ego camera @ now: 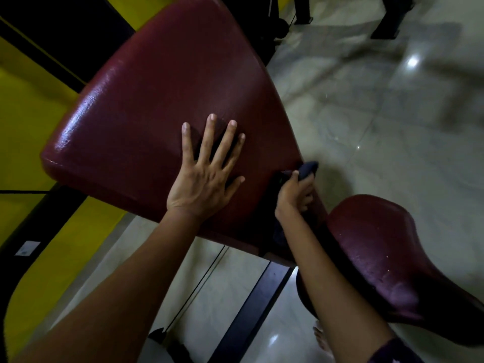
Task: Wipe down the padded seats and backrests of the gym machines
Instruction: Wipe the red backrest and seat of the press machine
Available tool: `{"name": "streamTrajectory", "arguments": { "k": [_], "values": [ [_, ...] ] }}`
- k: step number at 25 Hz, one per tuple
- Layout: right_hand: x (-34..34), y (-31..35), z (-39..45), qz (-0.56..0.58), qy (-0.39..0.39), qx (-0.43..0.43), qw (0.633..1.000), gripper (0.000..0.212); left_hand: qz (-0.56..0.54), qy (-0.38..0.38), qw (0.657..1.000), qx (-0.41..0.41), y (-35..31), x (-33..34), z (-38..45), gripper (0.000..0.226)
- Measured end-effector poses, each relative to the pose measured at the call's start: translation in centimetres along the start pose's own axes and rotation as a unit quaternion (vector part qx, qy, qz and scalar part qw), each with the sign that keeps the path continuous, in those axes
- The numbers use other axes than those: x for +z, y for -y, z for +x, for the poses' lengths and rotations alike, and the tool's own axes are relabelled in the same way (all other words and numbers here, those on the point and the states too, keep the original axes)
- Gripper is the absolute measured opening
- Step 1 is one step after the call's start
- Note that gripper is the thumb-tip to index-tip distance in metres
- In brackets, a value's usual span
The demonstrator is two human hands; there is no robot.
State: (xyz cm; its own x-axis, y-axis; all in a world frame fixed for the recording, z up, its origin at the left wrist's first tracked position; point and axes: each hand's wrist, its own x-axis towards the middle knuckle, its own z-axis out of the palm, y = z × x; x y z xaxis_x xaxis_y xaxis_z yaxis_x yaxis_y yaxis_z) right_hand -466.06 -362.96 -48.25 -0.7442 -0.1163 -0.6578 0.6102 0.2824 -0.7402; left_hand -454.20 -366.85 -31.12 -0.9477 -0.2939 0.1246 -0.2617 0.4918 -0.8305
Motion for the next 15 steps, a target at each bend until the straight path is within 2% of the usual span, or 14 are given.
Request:
{"name": "streamTrajectory", "arguments": {
  "k": [3, 4, 5, 7, 8, 9, 10, 12, 14, 15],
  "values": [
    [-1.0, -2.5, -4.3, -0.034, 0.034, -0.249, 0.967, 0.06, 0.001, -0.007, 1.0, -0.004, 0.0, 0.1, -0.1, 0.073],
    [-1.7, -4.1, -4.7, -0.05, 0.042, -0.276, 0.959, 0.064, 0.004, -0.009, 1.0, -0.004, 0.0, 0.0, 0.0, 0.073],
    [-2.1, -5.5, -3.6, -0.07, 0.036, -0.26, 0.962, 0.066, 0.008, -0.009, 1.0, -0.003, -0.1, 0.0, 0.0, 0.073],
    [-1.5, -4.9, 0.1, -0.041, 0.013, -0.085, 0.995, 0.058, 0.016, -0.011, 1.0, -0.005, -0.1, 0.0, 0.2, 0.073],
    [-0.9, -3.2, 1.7, -0.01, 0.004, 0.005, 1.0, 0.055, 0.014, -0.01, 1.0, -0.006, -0.1, 0.0, 0.2, 0.073],
    [-0.3, -1.1, 2.7, 0.014, -0.006, 0.048, 0.999, 0.052, 0.01, -0.008, 1.0, -0.005, 0.0, 0.0, 0.2, 0.072],
    [0.3, 1.2, 2.9, 0.017, -0.008, 0.037, 0.999, 0.05, 0.007, -0.007, 1.0, -0.003, 0.0, 0.0, 0.1, 0.071],
    [0.8, 5.5, 1.1, 0.005, 0.009, -0.097, 0.995, 0.045, 0.0, -0.014, 1.0, -0.002, 0.1, 0.4, -0.2, 0.07],
    [0.1, 7.0, -0.9, -0.016, 0.04, -0.26, 0.965, 0.045, -0.019, -0.024, 1.0, -0.004, 0.1, 0.5, -0.4, 0.069],
    [-0.4, 6.5, -0.9, -0.024, 0.051, -0.314, 0.948, 0.047, -0.028, -0.028, 0.999, -0.006, 0.0, 0.5, -0.3, 0.069]
  ]
}}
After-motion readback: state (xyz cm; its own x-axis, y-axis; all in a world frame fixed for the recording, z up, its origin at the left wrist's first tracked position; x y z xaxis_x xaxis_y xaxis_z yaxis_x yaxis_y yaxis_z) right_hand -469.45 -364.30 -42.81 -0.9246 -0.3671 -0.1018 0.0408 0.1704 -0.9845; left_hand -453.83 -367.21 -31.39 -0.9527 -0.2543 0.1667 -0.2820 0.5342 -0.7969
